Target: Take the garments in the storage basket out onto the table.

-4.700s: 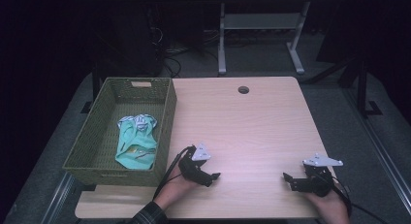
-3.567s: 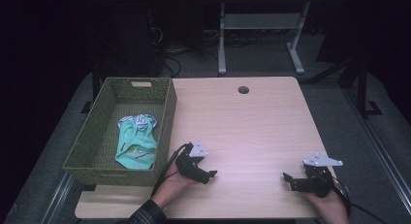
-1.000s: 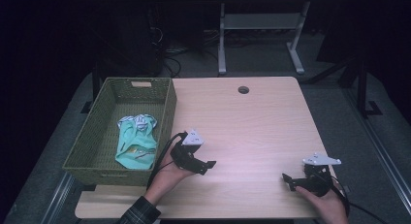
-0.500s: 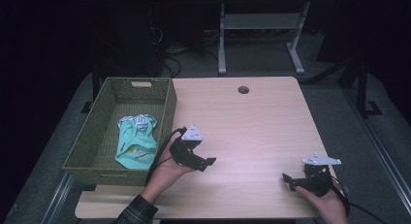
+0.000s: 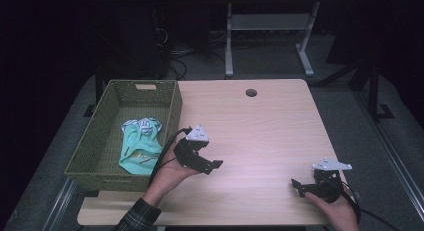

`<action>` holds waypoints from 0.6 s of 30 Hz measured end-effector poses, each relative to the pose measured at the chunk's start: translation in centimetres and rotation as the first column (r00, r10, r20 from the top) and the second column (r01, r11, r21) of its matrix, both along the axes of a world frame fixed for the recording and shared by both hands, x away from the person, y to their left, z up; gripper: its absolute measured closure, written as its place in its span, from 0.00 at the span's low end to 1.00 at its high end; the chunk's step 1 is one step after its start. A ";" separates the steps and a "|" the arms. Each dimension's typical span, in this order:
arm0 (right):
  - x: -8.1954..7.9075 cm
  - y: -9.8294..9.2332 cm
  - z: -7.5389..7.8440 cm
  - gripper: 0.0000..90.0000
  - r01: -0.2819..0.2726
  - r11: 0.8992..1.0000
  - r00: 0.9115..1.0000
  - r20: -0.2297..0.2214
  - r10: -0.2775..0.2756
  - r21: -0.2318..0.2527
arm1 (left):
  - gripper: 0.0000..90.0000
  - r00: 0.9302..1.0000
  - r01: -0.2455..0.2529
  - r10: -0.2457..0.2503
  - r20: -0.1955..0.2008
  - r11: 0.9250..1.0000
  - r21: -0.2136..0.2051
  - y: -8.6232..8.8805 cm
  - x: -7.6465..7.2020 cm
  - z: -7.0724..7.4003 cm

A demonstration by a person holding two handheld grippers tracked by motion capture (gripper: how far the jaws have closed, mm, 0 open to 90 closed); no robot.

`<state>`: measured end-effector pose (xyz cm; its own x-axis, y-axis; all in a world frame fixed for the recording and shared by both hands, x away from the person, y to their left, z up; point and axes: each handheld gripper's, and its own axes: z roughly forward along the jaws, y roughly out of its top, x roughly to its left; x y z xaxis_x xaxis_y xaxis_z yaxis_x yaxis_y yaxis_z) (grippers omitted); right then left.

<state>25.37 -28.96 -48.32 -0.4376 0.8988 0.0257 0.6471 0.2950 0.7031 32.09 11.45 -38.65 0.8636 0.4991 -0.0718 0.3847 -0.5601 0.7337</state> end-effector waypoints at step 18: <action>0.0 0.0 0.0 0.02 0.000 1.000 1.000 0.000 0.000 0.000 | 0.16 1.000 -0.004 0.004 0.018 1.000 0.000 1.3 0.9 1.7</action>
